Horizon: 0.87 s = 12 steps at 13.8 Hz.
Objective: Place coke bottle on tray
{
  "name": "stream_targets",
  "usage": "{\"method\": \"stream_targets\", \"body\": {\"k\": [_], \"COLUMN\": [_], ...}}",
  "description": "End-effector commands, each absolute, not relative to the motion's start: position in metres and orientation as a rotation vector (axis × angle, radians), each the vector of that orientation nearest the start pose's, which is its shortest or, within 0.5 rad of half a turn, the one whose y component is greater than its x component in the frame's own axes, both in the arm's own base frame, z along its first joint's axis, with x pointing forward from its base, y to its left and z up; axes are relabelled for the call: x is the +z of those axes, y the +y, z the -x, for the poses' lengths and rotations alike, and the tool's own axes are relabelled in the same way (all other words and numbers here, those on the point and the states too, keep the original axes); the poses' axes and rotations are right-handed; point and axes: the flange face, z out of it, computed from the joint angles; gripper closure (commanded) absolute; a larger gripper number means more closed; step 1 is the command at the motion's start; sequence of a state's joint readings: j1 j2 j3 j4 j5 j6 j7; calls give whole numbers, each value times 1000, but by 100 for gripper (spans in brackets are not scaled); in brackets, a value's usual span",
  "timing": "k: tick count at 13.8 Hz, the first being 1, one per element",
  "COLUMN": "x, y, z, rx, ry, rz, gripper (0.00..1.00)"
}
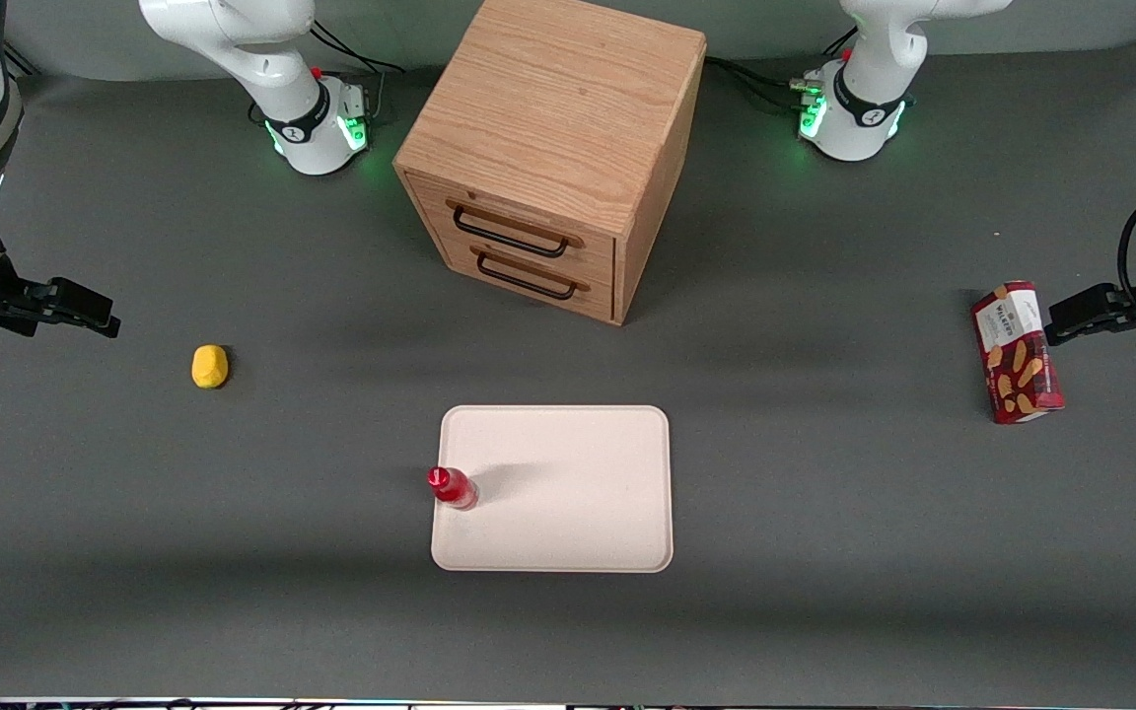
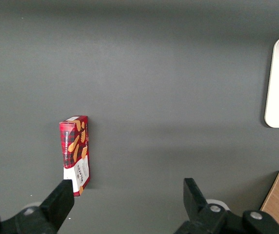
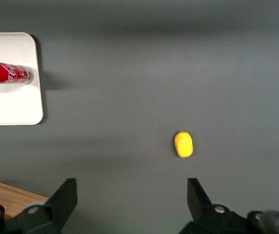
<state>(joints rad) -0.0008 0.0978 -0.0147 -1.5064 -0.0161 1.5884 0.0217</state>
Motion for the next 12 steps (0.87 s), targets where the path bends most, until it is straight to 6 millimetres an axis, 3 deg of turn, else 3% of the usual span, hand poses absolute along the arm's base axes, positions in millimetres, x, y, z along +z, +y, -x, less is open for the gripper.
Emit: {"method": "stream_targets", "body": {"k": [1,12], "x": [605,605], "y": [-23,-25], "z": [-579,-580], "rx": [-17,-20], "ry": [-2,-40], "rz": [3136,3136], "gripper": [0,0]}}
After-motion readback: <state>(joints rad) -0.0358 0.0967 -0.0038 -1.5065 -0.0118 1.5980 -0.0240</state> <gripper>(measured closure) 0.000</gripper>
